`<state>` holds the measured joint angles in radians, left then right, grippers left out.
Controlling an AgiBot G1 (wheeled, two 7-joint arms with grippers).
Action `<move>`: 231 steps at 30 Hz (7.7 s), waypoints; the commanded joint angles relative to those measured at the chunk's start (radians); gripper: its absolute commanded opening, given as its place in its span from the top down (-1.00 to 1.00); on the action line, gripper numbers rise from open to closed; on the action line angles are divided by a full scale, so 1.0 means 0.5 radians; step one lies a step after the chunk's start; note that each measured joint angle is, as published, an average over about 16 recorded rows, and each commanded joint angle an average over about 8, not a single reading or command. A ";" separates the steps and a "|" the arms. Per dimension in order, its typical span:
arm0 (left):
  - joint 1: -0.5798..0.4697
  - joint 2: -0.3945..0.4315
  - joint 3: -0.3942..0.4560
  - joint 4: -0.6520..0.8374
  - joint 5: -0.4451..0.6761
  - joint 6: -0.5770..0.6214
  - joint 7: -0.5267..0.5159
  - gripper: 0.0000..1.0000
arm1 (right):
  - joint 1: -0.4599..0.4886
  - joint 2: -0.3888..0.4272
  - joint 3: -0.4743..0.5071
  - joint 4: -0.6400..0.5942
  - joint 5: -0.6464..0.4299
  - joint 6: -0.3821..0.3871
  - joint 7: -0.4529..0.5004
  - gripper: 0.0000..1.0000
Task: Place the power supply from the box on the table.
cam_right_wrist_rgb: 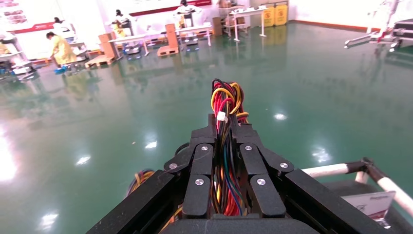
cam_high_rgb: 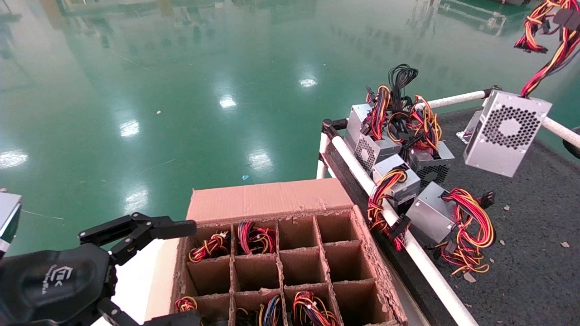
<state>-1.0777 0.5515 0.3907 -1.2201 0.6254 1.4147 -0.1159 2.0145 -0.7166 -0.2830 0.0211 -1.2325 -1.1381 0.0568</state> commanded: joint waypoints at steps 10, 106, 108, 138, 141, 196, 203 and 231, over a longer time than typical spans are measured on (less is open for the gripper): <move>0.000 0.000 0.000 0.000 0.000 0.000 0.000 -1.00 | -0.082 0.041 0.023 -0.036 0.034 -0.187 -0.064 1.00; 0.000 0.000 0.000 0.000 0.000 -0.001 0.000 -1.00 | -0.489 -0.151 -0.036 -0.047 -0.053 -0.400 -0.297 -1.00; 0.000 0.000 0.000 0.000 0.000 -0.001 0.000 -1.00 | -0.483 -0.150 -0.034 -0.045 -0.050 -0.406 -0.292 -1.00; 0.001 0.000 0.000 0.001 0.000 -0.001 0.000 -1.00 | -0.819 -0.039 -0.023 0.701 0.243 -0.556 -0.108 -1.00; 0.001 0.000 0.000 0.001 0.000 -0.001 0.000 -1.00 | -0.893 -0.022 -0.021 0.827 0.296 -0.567 -0.083 -1.00; 0.002 -0.001 0.000 0.002 0.000 -0.002 0.000 -1.00 | -1.909 0.219 0.008 2.573 1.027 -0.721 0.269 -1.00; 0.002 -0.001 0.000 0.002 0.000 -0.002 0.000 -1.00 | -1.895 0.215 0.008 2.550 1.016 -0.718 0.265 -1.00; 0.002 -0.001 0.000 0.002 0.000 -0.002 0.000 -1.00 | -1.879 0.211 0.007 2.523 1.003 -0.714 0.261 -1.00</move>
<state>-1.0769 0.5511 0.3905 -1.2193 0.6253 1.4137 -0.1159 1.0749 -0.6112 -0.2796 1.2828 -0.7308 -1.4952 0.1873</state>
